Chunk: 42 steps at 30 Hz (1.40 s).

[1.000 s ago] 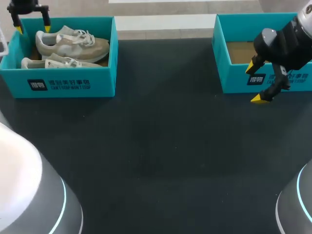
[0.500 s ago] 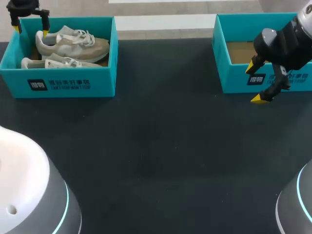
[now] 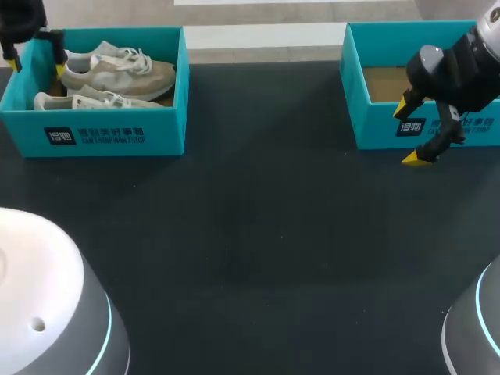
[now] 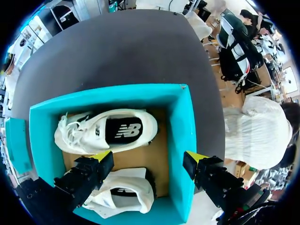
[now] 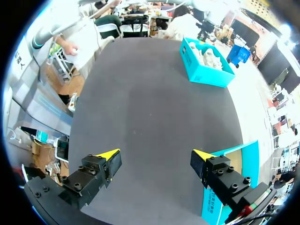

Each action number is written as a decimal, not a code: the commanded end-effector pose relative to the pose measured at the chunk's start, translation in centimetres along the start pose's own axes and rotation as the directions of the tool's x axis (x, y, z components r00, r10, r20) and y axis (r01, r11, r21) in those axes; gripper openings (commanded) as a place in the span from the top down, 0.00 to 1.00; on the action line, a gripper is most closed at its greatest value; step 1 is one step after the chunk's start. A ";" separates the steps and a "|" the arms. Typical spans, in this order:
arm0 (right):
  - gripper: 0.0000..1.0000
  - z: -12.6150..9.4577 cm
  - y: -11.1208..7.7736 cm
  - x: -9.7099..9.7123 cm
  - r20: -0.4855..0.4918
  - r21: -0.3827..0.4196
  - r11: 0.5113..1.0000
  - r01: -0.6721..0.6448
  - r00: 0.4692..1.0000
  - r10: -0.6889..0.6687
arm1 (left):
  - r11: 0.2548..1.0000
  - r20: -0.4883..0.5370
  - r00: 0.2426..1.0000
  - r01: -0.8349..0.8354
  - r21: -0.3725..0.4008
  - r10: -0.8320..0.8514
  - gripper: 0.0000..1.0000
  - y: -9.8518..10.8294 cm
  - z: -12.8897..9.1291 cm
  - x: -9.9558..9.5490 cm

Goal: Take the shoe out of the shoebox, open the shoe tongue, remove and reinsert the insole, then place the shoe into the shoebox

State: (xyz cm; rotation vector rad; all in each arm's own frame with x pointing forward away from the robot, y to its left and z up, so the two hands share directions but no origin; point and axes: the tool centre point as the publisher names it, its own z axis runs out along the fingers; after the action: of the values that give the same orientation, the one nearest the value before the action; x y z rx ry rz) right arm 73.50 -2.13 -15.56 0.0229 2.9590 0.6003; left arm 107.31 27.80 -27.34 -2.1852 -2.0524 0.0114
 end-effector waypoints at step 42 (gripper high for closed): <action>0.00 0.1 0.1 -0.2 -0.003 0.003 1.000 -0.001 1.000 0.001 | 0.993 0.006 0.999 0.051 -0.105 -0.050 0.15 -2.3 10.0 -0.6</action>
State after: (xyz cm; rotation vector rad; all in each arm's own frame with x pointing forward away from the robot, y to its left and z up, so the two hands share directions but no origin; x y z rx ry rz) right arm 73.51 -2.13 -15.56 0.0229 2.9590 0.6003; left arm 103.53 28.42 -36.29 -2.1930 -2.1585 -0.1065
